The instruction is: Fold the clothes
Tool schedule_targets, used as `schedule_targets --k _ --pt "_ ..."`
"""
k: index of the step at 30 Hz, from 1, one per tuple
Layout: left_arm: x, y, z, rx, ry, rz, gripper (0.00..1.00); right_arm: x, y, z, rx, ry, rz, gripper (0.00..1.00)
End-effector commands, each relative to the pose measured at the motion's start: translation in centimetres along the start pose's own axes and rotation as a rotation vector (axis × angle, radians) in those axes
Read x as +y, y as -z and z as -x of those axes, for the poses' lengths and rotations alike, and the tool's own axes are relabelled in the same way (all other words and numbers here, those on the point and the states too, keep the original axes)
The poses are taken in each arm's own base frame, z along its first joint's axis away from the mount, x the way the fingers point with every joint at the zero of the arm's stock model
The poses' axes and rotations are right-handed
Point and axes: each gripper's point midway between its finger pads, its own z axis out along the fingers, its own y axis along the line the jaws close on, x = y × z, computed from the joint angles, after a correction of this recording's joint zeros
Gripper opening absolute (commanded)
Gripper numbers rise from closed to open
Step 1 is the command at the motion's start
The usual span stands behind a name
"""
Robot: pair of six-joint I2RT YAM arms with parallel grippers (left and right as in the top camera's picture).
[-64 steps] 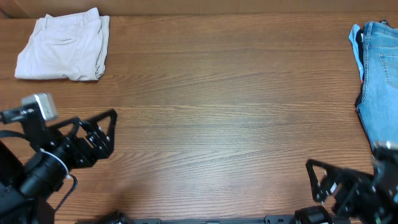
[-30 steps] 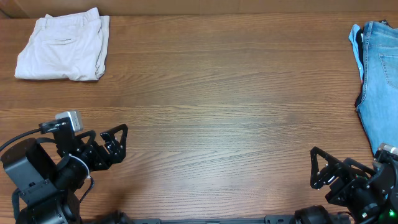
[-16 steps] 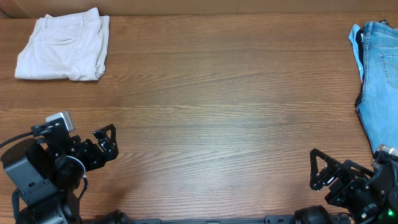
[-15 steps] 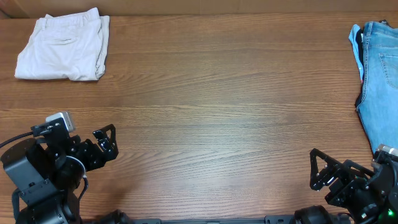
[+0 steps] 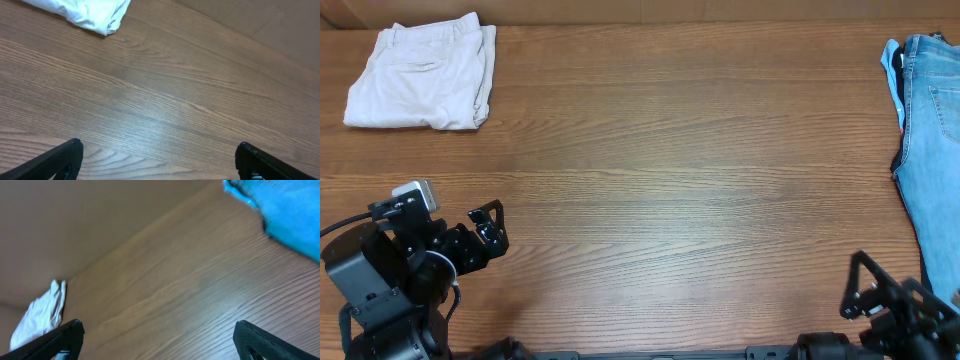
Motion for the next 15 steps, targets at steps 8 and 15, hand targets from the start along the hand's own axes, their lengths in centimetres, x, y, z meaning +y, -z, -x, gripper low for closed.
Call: schedule_targets --k 8,15 --pt "0.2 -0.3 -0.3 0.01 -0.007 0.009 1.0 -0.3 -1.0 1.8 -0.205 0.113 0.031 1.0" --pt "0.2 -0.3 -0.3 0.01 -0.007 0.009 1.0 0.1 -7.9 -0.6 -0.251 0.177 0.143 1.0"
